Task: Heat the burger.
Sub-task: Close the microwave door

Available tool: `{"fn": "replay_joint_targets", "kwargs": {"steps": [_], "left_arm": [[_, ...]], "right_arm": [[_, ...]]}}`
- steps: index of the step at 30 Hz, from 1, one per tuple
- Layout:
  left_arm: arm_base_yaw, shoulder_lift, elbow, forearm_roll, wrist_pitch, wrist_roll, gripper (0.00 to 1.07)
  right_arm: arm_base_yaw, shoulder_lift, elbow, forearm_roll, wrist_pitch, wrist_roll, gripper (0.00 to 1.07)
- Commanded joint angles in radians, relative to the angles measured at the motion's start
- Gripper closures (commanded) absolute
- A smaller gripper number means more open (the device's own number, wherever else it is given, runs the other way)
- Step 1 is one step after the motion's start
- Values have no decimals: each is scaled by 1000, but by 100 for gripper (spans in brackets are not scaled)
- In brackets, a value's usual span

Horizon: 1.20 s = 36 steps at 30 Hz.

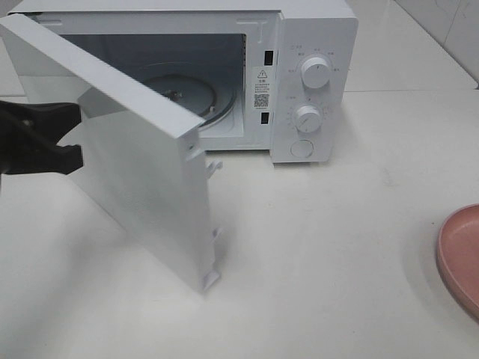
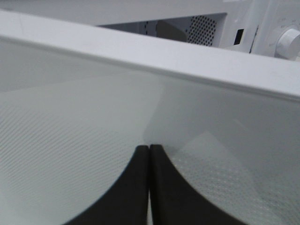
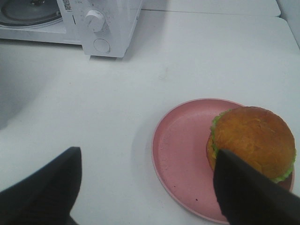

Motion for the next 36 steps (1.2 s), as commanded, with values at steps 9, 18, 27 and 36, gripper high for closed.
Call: {"fn": "replay_joint_targets", "kwargs": {"steps": [9, 18, 27, 36], "left_arm": [[-156, 228, -236, -221, -32, 103, 107], [-217, 373, -414, -317, -32, 103, 107], [-264, 486, -584, -318, -34, 103, 107], [-282, 591, -725, -407, -39, 123, 107]], "right_arm": [[-7, -28, 2, -4, -6, -8, 32], [-7, -28, 2, -4, -6, -8, 32], [-7, -28, 2, -4, -6, -8, 32], [-7, -28, 2, -4, -6, -8, 32]]}}
